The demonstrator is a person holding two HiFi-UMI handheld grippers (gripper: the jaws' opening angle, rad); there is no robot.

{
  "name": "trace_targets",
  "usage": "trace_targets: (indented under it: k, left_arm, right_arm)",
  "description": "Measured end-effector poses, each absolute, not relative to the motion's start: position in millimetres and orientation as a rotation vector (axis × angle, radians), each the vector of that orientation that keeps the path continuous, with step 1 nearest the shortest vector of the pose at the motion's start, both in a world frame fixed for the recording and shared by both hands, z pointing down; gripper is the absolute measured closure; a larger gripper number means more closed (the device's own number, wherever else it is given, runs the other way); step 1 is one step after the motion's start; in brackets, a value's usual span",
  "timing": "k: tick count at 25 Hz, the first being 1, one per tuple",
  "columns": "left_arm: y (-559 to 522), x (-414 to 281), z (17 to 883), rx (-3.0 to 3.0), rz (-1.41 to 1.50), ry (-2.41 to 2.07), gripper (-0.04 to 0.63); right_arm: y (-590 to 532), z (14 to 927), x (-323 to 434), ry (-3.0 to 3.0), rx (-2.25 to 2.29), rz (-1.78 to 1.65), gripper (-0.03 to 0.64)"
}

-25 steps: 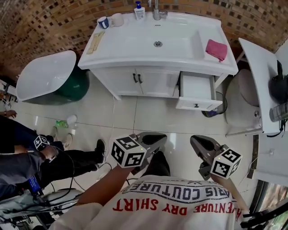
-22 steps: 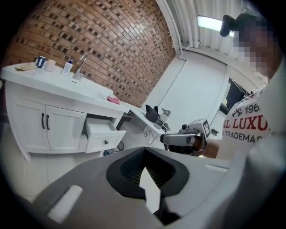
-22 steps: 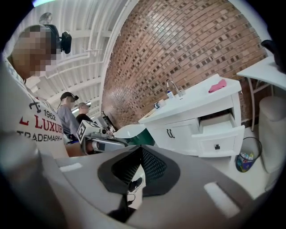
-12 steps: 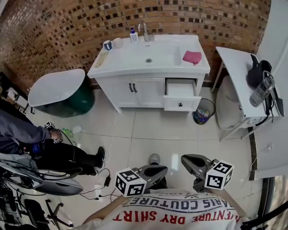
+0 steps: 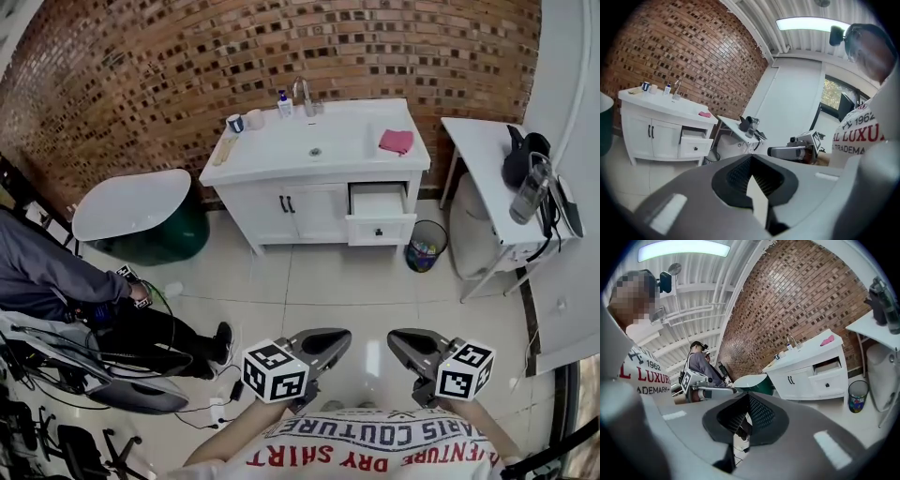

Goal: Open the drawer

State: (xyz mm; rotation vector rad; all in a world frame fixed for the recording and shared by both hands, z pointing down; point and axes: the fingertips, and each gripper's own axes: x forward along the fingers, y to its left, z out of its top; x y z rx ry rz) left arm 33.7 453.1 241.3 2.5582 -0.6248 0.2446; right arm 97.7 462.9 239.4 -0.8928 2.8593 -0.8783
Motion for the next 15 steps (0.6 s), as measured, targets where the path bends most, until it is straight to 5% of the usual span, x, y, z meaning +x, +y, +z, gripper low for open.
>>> trace_targets:
  k: [15]
  left_arm:
    - [455.4,-10.5,238.8,2.551,0.249,-0.593,0.614]
  right_arm:
    - [459.2,237.5,52.2,2.884,-0.897,-0.903,0.612]
